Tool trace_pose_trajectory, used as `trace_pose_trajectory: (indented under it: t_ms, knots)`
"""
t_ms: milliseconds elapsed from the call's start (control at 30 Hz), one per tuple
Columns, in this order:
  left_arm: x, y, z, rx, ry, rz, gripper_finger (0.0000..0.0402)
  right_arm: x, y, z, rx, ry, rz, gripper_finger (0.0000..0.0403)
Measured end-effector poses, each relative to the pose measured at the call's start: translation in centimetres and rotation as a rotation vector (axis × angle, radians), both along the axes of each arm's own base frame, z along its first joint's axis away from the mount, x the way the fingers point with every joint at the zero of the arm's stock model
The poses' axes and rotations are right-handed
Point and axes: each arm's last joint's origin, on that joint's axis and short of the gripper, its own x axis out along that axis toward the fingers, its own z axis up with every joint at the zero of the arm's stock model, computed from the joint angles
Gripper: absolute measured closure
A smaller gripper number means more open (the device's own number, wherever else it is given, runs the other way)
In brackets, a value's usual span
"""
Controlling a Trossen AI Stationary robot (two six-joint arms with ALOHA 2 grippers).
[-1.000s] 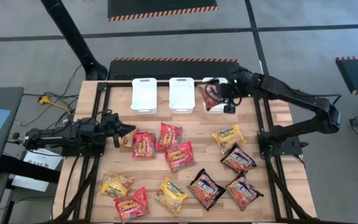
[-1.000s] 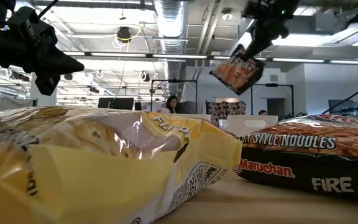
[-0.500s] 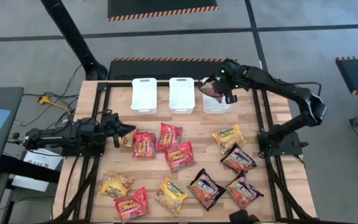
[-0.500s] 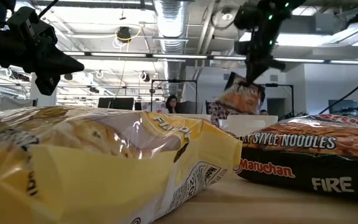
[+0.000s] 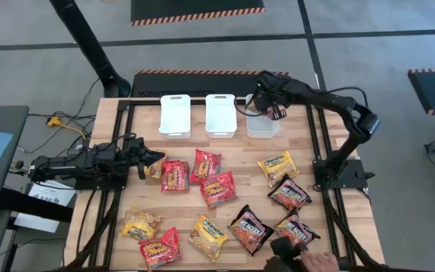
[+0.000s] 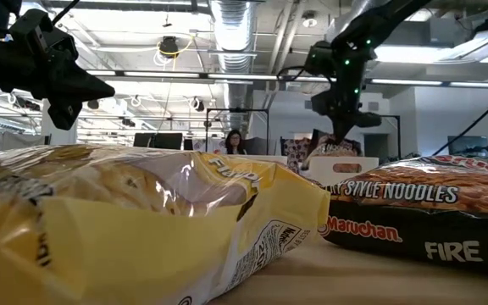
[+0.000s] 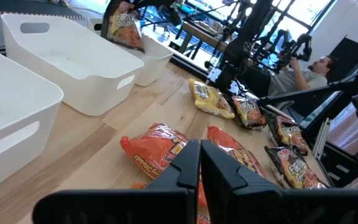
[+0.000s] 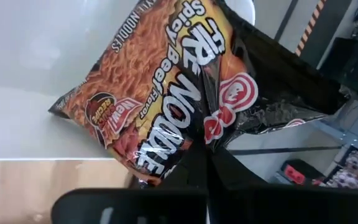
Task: Sort Maruchan noodles
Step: Put the black noodle pack into the right white bin
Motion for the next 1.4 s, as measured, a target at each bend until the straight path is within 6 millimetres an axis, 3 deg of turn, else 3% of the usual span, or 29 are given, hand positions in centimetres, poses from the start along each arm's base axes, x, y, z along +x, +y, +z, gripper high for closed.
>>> trace_pose_trajectory:
  t_ms: [367,867,1400]
  knots:
    - [0.0,0.0,0.0,0.0,0.0,0.0,0.0401,1.7,-2.4,-1.4,-0.079,0.111,-0.08,0.0382]
    - [0.0,0.0,0.0,0.027,0.007,-0.001,0.0401,2.9,-1.1,-1.7,-0.086,0.068,-0.128,0.0362]
    - [0.0,0.0,0.0,0.002,0.0,0.0,0.0402,2.5,-1.3,-1.4,-0.159,0.111,-0.191,0.0285]
